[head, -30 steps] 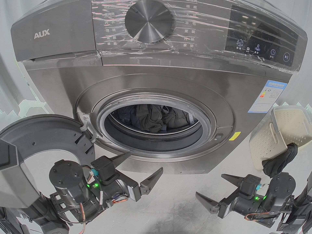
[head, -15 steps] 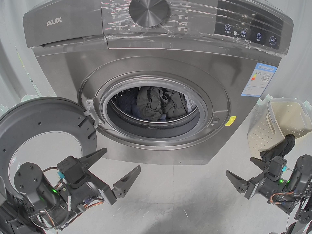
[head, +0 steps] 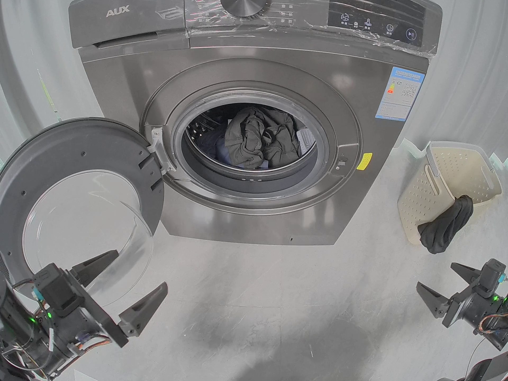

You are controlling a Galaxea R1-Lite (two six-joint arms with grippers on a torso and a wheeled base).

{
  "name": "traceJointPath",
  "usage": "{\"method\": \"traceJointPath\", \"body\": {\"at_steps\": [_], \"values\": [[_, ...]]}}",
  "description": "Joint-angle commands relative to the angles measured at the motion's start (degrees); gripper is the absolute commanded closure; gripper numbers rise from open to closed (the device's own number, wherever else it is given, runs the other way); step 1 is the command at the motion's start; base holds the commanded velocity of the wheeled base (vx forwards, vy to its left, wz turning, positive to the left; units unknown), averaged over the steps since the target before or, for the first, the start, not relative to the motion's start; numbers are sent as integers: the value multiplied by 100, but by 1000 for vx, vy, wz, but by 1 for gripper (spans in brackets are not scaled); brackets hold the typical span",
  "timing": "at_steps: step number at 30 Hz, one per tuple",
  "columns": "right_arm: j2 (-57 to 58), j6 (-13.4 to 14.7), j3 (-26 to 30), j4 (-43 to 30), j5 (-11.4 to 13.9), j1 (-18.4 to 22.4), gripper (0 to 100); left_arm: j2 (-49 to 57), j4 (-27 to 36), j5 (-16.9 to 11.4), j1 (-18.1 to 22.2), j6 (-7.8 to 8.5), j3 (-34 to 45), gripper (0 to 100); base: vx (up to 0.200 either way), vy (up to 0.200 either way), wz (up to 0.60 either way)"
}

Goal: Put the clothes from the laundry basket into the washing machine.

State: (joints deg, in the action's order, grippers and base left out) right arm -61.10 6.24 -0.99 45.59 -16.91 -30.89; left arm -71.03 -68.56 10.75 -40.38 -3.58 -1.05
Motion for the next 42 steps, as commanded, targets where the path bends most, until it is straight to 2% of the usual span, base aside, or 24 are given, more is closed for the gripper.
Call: {"method": "traceJointPath", "body": {"at_steps": [1,2,5,7,8,9,13,14,17,18,19,20,23,26,28,30,31,32,33,34,35,36,38,42], "values": [[1513,-18,90,-938,21,611,0,1900,1310,-29,329,-37,105,0,0,0,0],[1812,-18,90,-1211,38,769,0,2357,1785,-56,443,-81,105,0,0,0,0],[2533,-53,90,-1923,74,1103,0,3184,2813,-64,724,-37,105,0,0,0,0],[2647,-62,90,-2054,82,1156,0,3298,2954,-64,803,-37,105,0,0,-200,0],[3464,-220,90,-2758,258,1446,0,4018,3578,-135,1304,-55,105,0,0,-200,0],[3816,-317,90,-2995,364,1560,0,4282,3762,-214,1489,-55,105,0,0,-200,0],[4959,-615,90,-3795,900,2131,0,5117,4562,-697,2209,-46,105,0,0,-200,0],[5003,-624,90,-3812,926,2157,0,5152,4597,-724,2236,-46,105,0,0,-200,0],[5697,-651,-16,-4498,1445,2720,0,5847,5485,-1313,2807,-63,105,0,0,-200,0],[5697,-651,-16,-4498,1445,2720,0,5847,5485,-1313,2807,-63,105,0,0,-200,0],[5785,-651,-51,-4577,1629,3054,0,6137,5889,-1541,3106,-46,105,0,0,-200,0],[5794,-651,-42,-4586,1647,3107,0,6163,5933,-1567,3150,-37,105,0,0,-200,0],[5829,-747,-24,-4515,1515,3230,0,6611,6390,-1778,3633,191,105,0,0,-200,0],[5829,-677,-16,-4524,926,3221,0,6849,6434,-1840,3976,165,105,0,0,-200,0],[5855,-686,-24,-4568,794,3212,0,6972,6434,-1752,4152,235,105,0,0,0,0],[5934,-712,-24,-4577,926,3186,0,6963,6434,-1717,4143,235,105,0,0,0,0],[6048,-624,-7,-4524,1260,3115,0,6963,6443,-1682,4143,95,105,0,0,0,0],[6066,-527,28,-4559,1471,3115,0,6963,6443,-1629,4143,24,105,0,0,0,0],[6066,-527,90,-4594,1708,3089,0,6963,6443,-1497,4143,24,105,0,0,0,0],[6066,-536,99,-4577,1805,3098,0,6963,6548,-1269,4125,183,105,0,0,0,0],[6066,-536,99,-4577,1805,3098,0,6963,6548,-1269,4125,183,105,0,0,0,0],[6057,-484,90,-4586,1647,3107,0,7086,6874,-987,4073,402,96,0,0,0,0],[6057,-536,90,-4594,1629,3107,0,7103,7041,-970,4055,385,61,0,0,0,0],[6066,-633,90,-4586,1691,3089,0,7103,6882,-1137,4046,402,96,0,0,0,0]]}}
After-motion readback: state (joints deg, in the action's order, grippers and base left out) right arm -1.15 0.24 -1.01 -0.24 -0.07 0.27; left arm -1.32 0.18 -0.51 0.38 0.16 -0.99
